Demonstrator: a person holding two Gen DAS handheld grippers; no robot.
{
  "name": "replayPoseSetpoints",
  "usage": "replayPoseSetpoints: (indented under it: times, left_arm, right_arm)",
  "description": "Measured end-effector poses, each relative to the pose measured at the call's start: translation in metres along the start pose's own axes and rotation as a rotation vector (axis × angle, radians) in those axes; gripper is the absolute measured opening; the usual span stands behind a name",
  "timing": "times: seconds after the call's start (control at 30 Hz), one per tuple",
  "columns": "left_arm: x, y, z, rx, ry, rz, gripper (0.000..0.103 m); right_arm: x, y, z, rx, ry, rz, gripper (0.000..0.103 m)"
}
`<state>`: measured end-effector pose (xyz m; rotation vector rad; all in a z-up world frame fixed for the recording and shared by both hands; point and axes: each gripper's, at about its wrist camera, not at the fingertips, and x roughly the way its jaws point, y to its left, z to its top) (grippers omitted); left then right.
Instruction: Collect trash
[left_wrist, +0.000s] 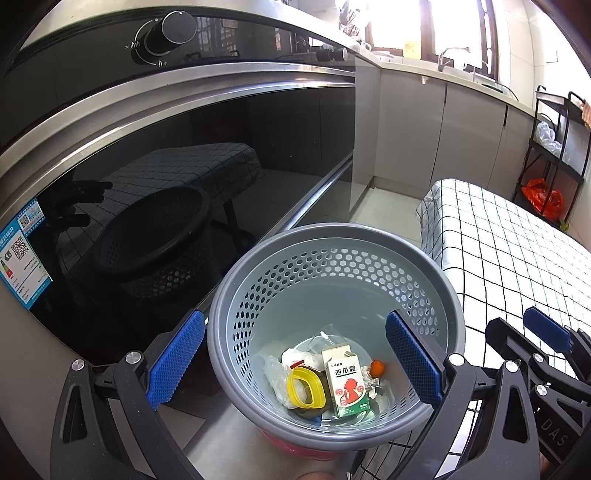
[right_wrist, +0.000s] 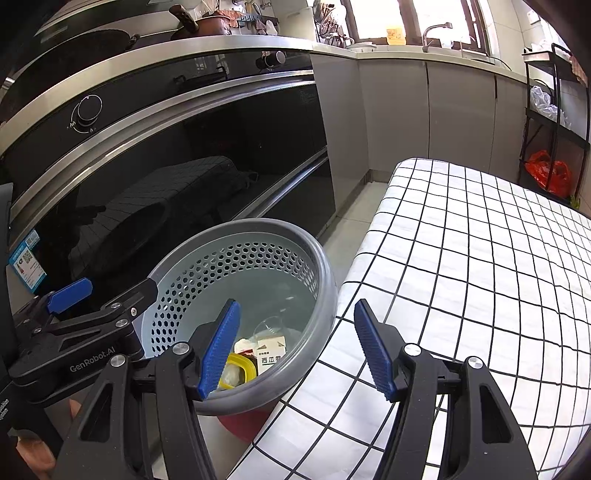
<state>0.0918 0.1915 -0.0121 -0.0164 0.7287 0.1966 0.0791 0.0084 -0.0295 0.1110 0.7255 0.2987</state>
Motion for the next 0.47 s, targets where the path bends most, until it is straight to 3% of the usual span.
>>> replayPoseSetpoints:
  times: [0.47]
  left_arm:
    - [-0.0001, -0.001, 0.0008, 0.001, 0.007, -0.005, 0.097]
  right_arm:
    - [0.0011, 0.0012, 0.0002, 0.002, 0.002, 0.001, 0.062]
